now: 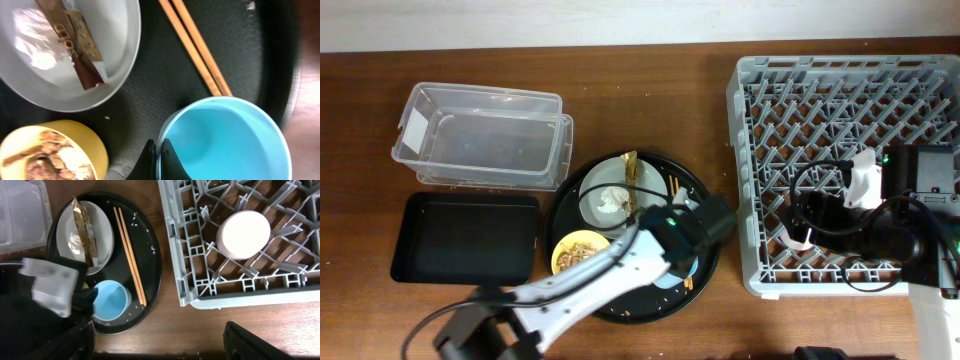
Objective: Sort waste into correct bins and load items into the dishwasher rack
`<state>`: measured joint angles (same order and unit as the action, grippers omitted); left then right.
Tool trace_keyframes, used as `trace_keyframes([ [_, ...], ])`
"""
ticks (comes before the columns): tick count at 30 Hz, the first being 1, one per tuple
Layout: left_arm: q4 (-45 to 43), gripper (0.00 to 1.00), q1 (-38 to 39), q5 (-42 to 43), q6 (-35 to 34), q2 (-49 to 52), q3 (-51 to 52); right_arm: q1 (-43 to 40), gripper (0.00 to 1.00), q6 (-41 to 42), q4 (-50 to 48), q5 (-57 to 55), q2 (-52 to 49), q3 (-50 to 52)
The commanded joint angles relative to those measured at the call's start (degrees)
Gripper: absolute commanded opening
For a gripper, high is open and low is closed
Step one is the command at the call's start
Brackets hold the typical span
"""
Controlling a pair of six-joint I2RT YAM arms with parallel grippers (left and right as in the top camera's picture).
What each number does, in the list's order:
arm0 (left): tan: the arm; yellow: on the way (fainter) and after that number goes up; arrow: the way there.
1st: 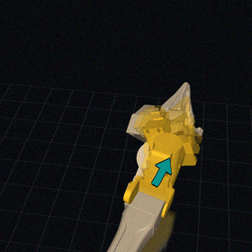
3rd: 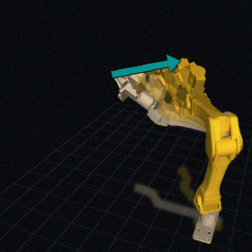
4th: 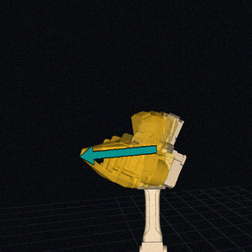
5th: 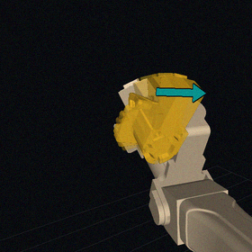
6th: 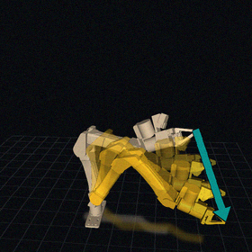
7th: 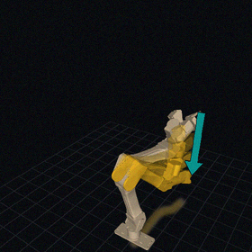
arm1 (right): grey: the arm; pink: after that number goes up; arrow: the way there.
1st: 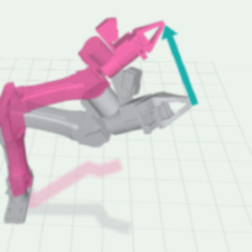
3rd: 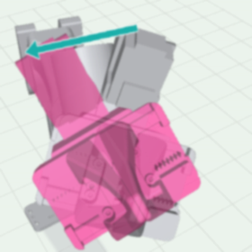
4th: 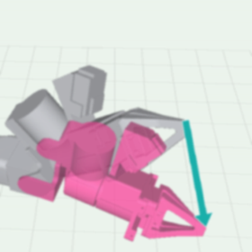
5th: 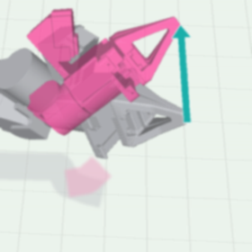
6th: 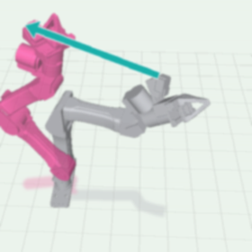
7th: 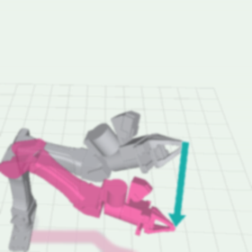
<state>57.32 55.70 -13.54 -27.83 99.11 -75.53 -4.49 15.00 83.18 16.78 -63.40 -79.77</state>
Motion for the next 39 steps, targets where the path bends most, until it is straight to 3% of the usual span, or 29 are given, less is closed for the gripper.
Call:
trace_keyframes([
  [1, 0.20, 0.00, -3.13, 13.16, 2.47, -4.90, 0.59, 0.35, 0.83, -0.17, -0.02, -0.96, -0.07, -0.66],
  [6, 0.72, 0.00, -3.30, 13.79, 3.58, -6.43, 0.59, 0.35, 0.84, -0.20, 0.02, -0.96, -0.07, -0.66],
  [10, 0.81, 0.00, -10.08, 19.56, 7.21, -18.73, 0.57, 0.35, 0.84, -4.61, 0.74, -0.31, -0.07, -0.66],
  [12, -0.13, 0.00, -18.32, 27.47, 10.36, -25.55, 0.57, 0.37, 0.84, -11.47, 0.83, 6.69, -0.07, -0.66],
  [15, 0.17, 0.00, -34.36, 46.40, 15.32, -32.39, 0.59, 1.20, 0.84, -24.57, 0.85, 28.22, -0.07, -0.55],
  [19, 0.42, 0.00, -48.04, 68.50, 19.54, -33.09, 0.63, 8.81, 0.84, -31.58, -0.57, 42.84, -0.07, -0.48],
  [22, 0.22, 0.00, -51.87, 83.14, 23.30, -30.42, 0.70, 15.50, 0.84, -29.49, -7.06, 46.86, -0.07, -0.48],
  [28, -0.31, 0.00, -52.13, 100.85, 29.27, -23.80, 0.70, 20.41, 0.87, -17.40, -23.91, 45.38, -0.55, -0.48],
  [37, -2.62, 0.00, -52.13, 103.65, 29.40, -22.18, 0.70, 28.41, 0.86, -14.86, -28.94, 42.69, -6.40, -0.48],
  [39, -2.60, 0.00, -52.13, 103.65, 29.40, -22.18, 0.70, 29.07, 0.77, -14.43, -31.32, 43.71, -6.84, -0.50],
])
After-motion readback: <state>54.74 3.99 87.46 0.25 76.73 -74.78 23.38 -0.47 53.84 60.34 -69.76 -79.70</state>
